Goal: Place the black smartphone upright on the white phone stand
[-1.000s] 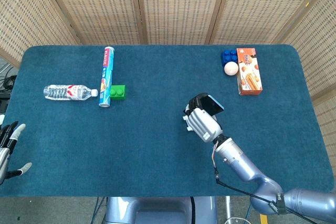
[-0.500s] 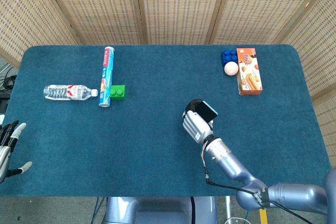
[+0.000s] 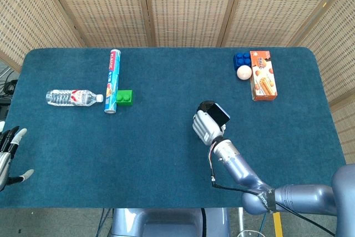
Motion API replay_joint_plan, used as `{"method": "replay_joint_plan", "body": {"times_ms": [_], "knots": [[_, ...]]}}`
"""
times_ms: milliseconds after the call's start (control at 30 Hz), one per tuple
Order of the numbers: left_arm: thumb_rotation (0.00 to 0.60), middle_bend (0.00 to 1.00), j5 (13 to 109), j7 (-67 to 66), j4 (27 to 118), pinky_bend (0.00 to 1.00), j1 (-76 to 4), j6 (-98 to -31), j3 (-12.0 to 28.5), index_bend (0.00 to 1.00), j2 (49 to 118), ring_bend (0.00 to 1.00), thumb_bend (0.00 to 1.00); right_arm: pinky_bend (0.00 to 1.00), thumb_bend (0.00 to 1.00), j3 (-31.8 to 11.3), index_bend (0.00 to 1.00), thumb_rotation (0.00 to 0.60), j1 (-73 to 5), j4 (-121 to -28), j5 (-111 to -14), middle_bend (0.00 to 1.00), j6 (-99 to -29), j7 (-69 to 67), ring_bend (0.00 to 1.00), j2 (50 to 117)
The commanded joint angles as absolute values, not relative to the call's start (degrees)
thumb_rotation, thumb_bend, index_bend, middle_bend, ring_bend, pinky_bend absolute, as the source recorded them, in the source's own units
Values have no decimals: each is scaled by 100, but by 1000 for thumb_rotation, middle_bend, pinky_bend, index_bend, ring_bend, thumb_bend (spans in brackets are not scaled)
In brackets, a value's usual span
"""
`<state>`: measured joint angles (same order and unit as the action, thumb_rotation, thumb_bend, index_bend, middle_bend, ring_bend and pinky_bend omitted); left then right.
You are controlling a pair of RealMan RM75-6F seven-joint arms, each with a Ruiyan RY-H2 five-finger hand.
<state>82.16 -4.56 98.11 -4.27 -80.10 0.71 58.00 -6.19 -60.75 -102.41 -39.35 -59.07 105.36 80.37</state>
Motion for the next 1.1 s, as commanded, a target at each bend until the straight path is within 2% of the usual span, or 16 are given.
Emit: {"method": "replay_joint_plan", "body": {"times_ms": [33,433,1100], "knots": [[600,0,8181,-454,9812,0,-441,-7987,84,0,5799,0,0,503,504,-482,487,600,-6232,-10158,-3787,547,-5925,10434,569,8048],[600,0,8064,-591,9851,0,-487,-7907,100,0,5827,0,0,503,504,-231,487,600,-6579,-9939,-3384,547,-5943,9871,569,8134],[600,0,8042,-612,9849,0,-498,-7911,92,0,5835,0,0,503,504,275,487,600,-6901,-9778,-3448,523,-6436,9868,569,8489]]}}
